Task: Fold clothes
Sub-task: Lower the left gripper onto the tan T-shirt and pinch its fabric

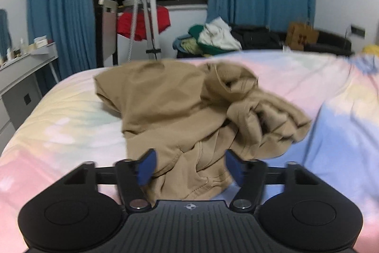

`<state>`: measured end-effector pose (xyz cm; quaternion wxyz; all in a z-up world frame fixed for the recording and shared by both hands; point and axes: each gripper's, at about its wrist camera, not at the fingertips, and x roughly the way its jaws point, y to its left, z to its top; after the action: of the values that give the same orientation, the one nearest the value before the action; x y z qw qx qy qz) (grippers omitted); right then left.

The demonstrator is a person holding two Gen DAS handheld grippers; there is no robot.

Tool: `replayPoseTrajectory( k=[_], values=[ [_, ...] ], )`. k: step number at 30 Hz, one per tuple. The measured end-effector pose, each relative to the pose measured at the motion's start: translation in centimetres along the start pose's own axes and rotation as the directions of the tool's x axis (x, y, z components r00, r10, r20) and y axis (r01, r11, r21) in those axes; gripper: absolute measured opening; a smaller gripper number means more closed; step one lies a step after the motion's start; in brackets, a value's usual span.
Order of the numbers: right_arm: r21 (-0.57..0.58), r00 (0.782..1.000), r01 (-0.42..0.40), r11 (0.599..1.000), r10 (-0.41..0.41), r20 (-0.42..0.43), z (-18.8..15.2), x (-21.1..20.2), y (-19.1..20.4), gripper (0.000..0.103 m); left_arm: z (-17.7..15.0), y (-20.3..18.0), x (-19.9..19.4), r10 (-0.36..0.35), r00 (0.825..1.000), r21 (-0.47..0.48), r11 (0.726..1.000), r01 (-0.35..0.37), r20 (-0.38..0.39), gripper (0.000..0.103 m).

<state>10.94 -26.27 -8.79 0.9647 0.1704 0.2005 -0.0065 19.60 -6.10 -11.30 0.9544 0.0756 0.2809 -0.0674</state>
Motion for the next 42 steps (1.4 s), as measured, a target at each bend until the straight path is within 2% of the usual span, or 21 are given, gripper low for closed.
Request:
replayPoseTrajectory(
  k=[1,2,4,8,12,15,17,22,23,27,29,35,36,38,40,42],
  values=[
    [-0.004,1.0,0.004,1.0,-0.004,-0.009,-0.2,0.5,-0.1,0.086,-0.2,-0.2,0.7,0.01,1.0,0.017,1.0,-0.01,-0.012,0.023],
    [-0.007,1.0,0.009,1.0,-0.009,-0.019,-0.3,1.0,-0.2,0.086,-0.3,-0.3,1.0,0.023,1.0,0.029,0.999,-0.023,-0.019,0.015],
    [-0.01,0.999,0.02,1.0,-0.02,-0.027,-0.5,1.9,-0.4,0.086,-0.2,0.1,0.0,0.016,1.0,0.018,1.0,-0.016,0.004,0.009],
    [0.002,0.999,0.02,1.0,-0.02,-0.031,-0.5,2.8,-0.6,0.086,0.8,1.2,-4.6,-0.026,0.996,-0.002,1.0,0.026,0.083,0.007],
    [-0.013,1.0,0.0,1.0,0.0,-0.01,-0.4,2.6,-0.4,0.086,2.1,2.4,-10.8,-0.074,0.983,0.0,0.997,0.075,0.168,0.006],
    [-0.022,1.0,-0.023,0.999,0.023,0.001,-0.3,1.8,-0.1,0.086,2.4,3.8,-14.8,-0.13,0.98,-0.022,0.991,0.135,0.149,0.006],
    [-0.026,0.999,-0.045,0.999,0.046,0.003,-0.3,1.2,0.2,0.086,1.9,4.7,-16.9,-0.142,0.981,-0.028,0.989,0.147,0.135,0.006],
    [-0.043,0.993,-0.098,0.994,0.094,-0.068,-1.5,0.5,1.1,0.086,-0.8,7.5,-18.9,-0.126,0.989,-0.089,0.987,0.132,0.073,0.006],
    [-0.056,0.992,-0.103,0.993,0.098,-0.084,-1.7,0.7,1.5,0.077,-1.4,8.0,-18.7,-0.114,0.992,-0.101,0.988,0.12,0.062,0.006],
    [-0.117,0.981,-0.134,0.984,0.116,-0.153,-2.6,2.3,2.9,0.063,-2.7,9.5,-17.3,-0.1,0.995,-0.17,0.981,0.099,0.003,0.006],
    [-0.124,0.974,-0.148,0.981,0.123,-0.188,-3.0,3.9,3.8,0.052,-2.7,10.0,-16.8,-0.104,0.995,-0.193,0.976,0.101,-0.006,0.007],
    [-0.161,0.964,-0.167,0.973,0.127,-0.236,-3.5,8.7,6.1,0.051,-3.5,9.9,-16.2,-0.095,0.995,-0.188,0.978,0.092,-0.01,0.007],
    [-0.175,0.963,-0.159,0.972,0.114,-0.243,-3.8,9.3,6.3,0.047,-3.7,9.8,-15.9,-0.094,0.995,-0.189,0.978,0.09,-0.016,0.007],
    [-0.194,0.958,-0.118,0.974,0.061,-0.28,-4.5,10.6,6.3,0.014,-3.9,9.6,-15.2,-0.088,0.996,-0.189,0.979,0.082,-0.026,0.007],
    [-0.178,0.955,-0.112,0.978,0.056,-0.291,-4.5,10.6,5.8,0.009,-3.8,9.4,-14.5,-0.073,0.997,-0.183,0.981,0.066,-0.031,0.007],
    [-0.177,0.963,-0.113,0.978,0.065,-0.26,-3.9,9.6,5.8,0.006,-3.6,9.4,-14.3,-0.084,0.996,-0.195,0.978,0.077,-0.028,0.007]
  ],
)
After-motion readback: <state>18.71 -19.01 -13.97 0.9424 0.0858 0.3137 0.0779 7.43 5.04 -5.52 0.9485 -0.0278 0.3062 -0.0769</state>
